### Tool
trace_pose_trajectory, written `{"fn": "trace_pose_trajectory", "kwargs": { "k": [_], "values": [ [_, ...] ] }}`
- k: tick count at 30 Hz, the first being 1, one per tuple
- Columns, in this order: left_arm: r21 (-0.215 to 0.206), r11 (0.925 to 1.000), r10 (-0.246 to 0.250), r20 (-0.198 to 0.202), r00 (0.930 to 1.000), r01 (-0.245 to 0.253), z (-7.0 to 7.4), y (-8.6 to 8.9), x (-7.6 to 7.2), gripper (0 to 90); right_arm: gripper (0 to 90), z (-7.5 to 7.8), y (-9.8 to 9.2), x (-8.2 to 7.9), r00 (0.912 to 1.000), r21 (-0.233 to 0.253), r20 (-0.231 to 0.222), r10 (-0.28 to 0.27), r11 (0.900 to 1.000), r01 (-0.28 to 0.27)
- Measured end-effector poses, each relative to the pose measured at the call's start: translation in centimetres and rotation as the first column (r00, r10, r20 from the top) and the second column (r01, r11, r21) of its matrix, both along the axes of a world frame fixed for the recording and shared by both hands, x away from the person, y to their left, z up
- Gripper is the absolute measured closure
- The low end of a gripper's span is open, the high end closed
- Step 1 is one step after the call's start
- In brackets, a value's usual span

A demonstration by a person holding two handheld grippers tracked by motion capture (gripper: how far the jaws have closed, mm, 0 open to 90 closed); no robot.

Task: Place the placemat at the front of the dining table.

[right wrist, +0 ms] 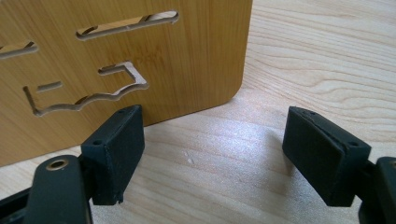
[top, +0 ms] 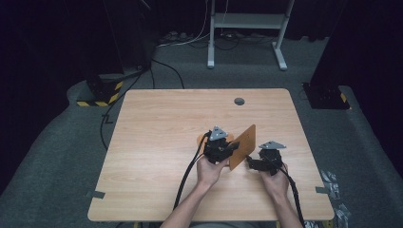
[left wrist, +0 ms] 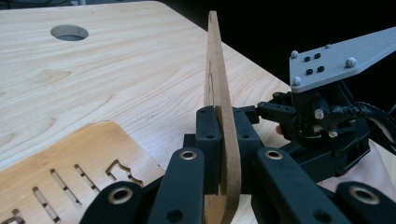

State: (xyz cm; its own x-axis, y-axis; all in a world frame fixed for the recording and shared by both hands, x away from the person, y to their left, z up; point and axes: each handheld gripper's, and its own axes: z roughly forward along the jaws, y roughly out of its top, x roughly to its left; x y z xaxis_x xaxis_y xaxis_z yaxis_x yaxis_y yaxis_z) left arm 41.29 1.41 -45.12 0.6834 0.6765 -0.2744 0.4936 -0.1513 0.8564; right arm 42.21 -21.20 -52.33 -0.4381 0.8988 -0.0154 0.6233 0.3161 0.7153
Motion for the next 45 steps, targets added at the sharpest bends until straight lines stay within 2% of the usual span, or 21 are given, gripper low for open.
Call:
{"fn": "trace_pose_trajectory", "kwargs": {
  "k": [9, 14, 18, 21, 25, 28, 31, 39, 45],
  "values": [
    [-0.006, 1.0000, -0.001, 0.005, 1.0000, 0.001, 0.3, 0.5, 0.1, 85.7, 20.7, 0.0, 0.0, 0.0, 1.0000, 0.000, 0.000, 0.001, 1.000, -0.001],
    [-0.032, 0.9995, 0.004, 0.011, 0.9999, -0.003, 0.7, 1.1, 0.0, 85.8, 20.7, 0.0, 0.0, 0.0, 1.0000, 0.002, 0.003, 0.000, 1.000, 0.000],
    [-0.036, 0.9993, 0.006, 0.004, 1.0000, -0.006, 1.0, 1.6, 0.0, 85.8, 20.7, -0.1, 0.0, 0.0, 1.0000, 0.002, 0.007, -0.003, 1.000, 0.003],
    [-0.037, 0.9993, 0.004, 0.020, 0.9998, -0.004, 1.3, 2.1, -0.1, 85.8, 20.7, -0.1, 0.0, 0.0, 1.0000, 0.003, 0.006, -0.004, 1.000, 0.004],
    [-0.052, 0.9985, 0.017, 0.018, 0.9997, -0.016, 1.6, 2.7, -0.3, 85.8, 20.6, -0.1, -0.1, 0.1, 0.9999, -0.002, 0.011, 0.001, 1.000, -0.001],
    [-0.052, 0.9985, 0.018, 0.017, 0.9997, -0.017, 1.8, 3.3, -0.3, 85.8, 20.7, -0.1, -0.1, 0.1, 0.9999, -0.002, 0.011, 0.001, 1.000, -0.001],
    [-0.044, 0.9989, 0.015, 0.033, 0.9993, -0.014, 2.0, 3.8, -0.4, 85.8, 20.7, 0.0, 0.0, 0.1, 1.0000, -0.001, 0.008, -0.001, 1.000, 0.001],
    [-0.066, 0.9973, 0.033, 0.033, 0.9989, -0.031, 2.5, 5.3, -0.6, 85.8, 20.6, 0.0, 0.0, 0.1, 1.0000, 0.001, 0.009, -0.001, 1.000, 0.001],
    [-0.054, 0.9977, 0.043, 0.047, 0.9980, -0.040, 2.8, 6.1, -0.8, 85.8, 20.6, 0.0, 0.0, 0.1, 1.0000, 0.000, 0.009, -0.001, 1.000, 0.001]
  ]
}}
